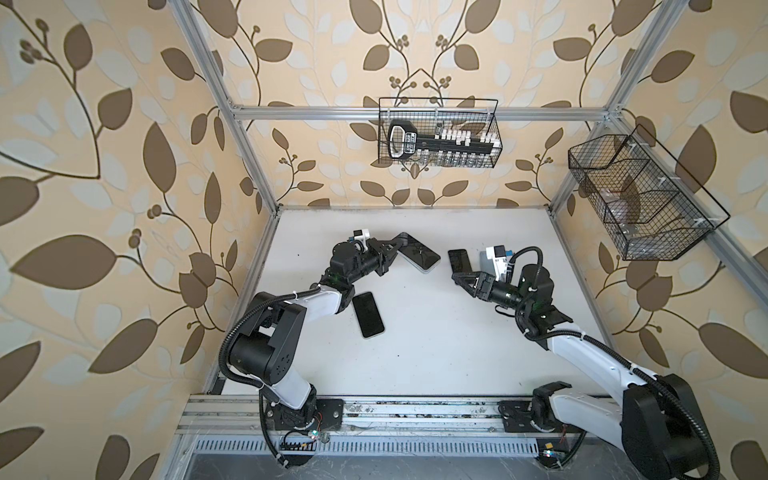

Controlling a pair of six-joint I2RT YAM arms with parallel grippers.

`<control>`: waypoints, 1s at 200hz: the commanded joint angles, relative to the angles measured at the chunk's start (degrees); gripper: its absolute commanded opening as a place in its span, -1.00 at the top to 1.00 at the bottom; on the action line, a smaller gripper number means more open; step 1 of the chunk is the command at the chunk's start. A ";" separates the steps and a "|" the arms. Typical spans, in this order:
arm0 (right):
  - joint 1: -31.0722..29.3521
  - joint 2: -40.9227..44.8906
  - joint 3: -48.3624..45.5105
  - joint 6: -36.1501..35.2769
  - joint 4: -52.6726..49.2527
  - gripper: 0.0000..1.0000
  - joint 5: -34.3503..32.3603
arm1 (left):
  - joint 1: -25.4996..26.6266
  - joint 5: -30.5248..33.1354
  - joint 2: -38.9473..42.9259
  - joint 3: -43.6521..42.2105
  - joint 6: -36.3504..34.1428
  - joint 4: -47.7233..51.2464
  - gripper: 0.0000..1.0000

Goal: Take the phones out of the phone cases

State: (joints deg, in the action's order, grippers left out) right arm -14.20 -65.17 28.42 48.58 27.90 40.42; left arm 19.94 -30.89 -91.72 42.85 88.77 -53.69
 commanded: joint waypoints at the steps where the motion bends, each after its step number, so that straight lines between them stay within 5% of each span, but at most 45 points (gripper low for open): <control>1: -0.57 -1.61 -0.97 3.79 6.24 -0.61 -1.14 | 1.19 1.54 1.77 0.30 1.80 -9.99 1.00; 200: -1.19 -9.23 1.73 7.22 14.20 -0.57 -0.26 | 5.28 1.30 -1.73 3.32 3.86 -15.14 1.00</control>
State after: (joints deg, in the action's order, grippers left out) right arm -15.27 -73.71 28.40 54.68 38.89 39.64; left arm 24.47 -29.50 -93.49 42.89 91.53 -61.56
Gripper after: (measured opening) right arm 0.788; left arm 0.116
